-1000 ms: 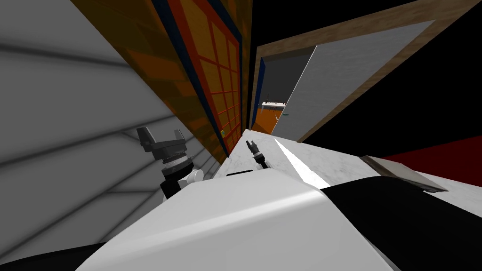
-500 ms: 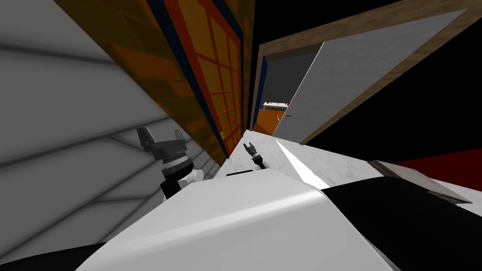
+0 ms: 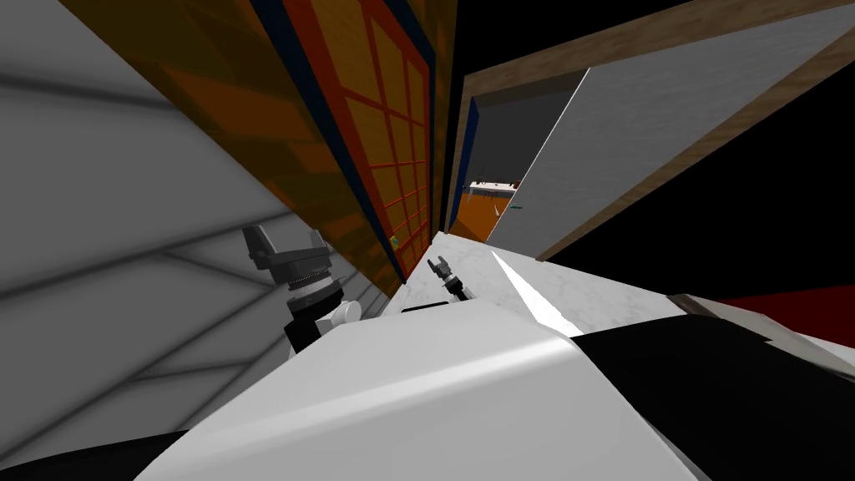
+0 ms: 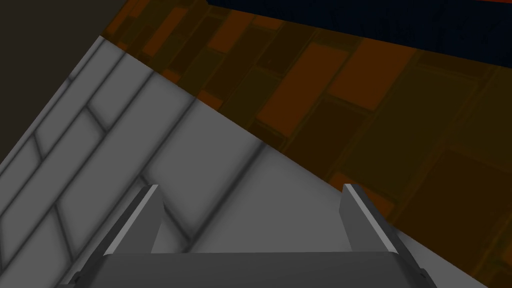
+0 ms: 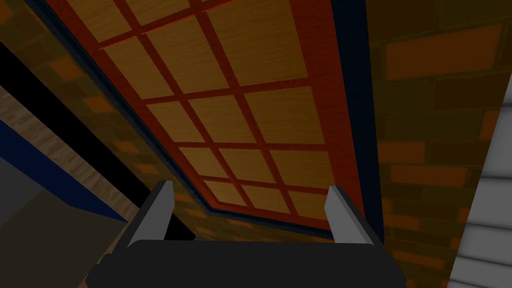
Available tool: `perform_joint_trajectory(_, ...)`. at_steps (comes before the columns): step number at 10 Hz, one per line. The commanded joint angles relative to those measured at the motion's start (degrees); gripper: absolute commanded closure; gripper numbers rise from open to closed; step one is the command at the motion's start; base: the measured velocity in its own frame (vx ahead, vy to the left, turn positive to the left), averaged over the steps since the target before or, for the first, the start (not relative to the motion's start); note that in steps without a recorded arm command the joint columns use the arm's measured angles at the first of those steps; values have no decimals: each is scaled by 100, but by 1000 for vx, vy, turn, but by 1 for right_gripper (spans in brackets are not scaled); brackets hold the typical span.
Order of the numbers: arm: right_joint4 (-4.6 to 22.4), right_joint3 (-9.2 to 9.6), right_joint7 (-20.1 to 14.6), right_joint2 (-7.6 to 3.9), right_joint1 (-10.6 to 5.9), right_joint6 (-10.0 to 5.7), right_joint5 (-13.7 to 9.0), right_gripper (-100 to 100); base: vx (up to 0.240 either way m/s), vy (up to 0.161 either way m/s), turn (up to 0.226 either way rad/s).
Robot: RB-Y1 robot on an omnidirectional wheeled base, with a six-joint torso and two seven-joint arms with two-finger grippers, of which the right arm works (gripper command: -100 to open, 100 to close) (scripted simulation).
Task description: Pull the door open
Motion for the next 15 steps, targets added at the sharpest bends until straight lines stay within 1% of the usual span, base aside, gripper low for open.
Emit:
perform_joint_trajectory(1,227,54,190,23,-78,-87,84,-100,97,-39,41)
perform_joint_trajectory(9,1145,320,972,122,-385,-423,472,-100,99,-28,42)
perform_joint_trajectory(13,1558,439,1324,190,-522,-573,647,-100,94,-19,39)
perform_joint_trajectory(14,1753,496,1490,226,-587,-645,730,-100,117,-20,55)
perform_joint_trajectory(15,1842,522,1566,245,-617,-677,768,-100,147,-33,52)
